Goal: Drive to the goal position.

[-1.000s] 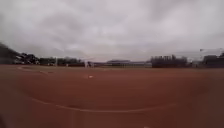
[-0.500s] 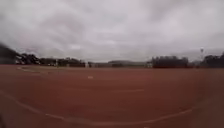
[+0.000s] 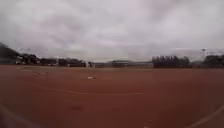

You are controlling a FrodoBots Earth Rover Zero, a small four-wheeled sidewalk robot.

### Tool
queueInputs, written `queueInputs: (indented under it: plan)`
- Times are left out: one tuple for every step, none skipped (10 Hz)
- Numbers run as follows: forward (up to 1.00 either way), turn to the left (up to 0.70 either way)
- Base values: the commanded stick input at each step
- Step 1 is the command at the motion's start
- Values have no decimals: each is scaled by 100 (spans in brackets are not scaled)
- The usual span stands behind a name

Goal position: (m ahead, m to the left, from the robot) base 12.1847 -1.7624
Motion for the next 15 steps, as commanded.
queueInputs:
  plan:
    - [70, 0]
    - [70, 0]
    - [69, 0]
    - [67, 0]
    - [64, 0]
    - [64, 0]
    - [64, 0]
    - [64, 0]
    - [64, 0]
    - [64, 0]
    - [64, 0]
    - [65, 0]
    - [65, 0]
    - [64, -13]
    - [64, -25]
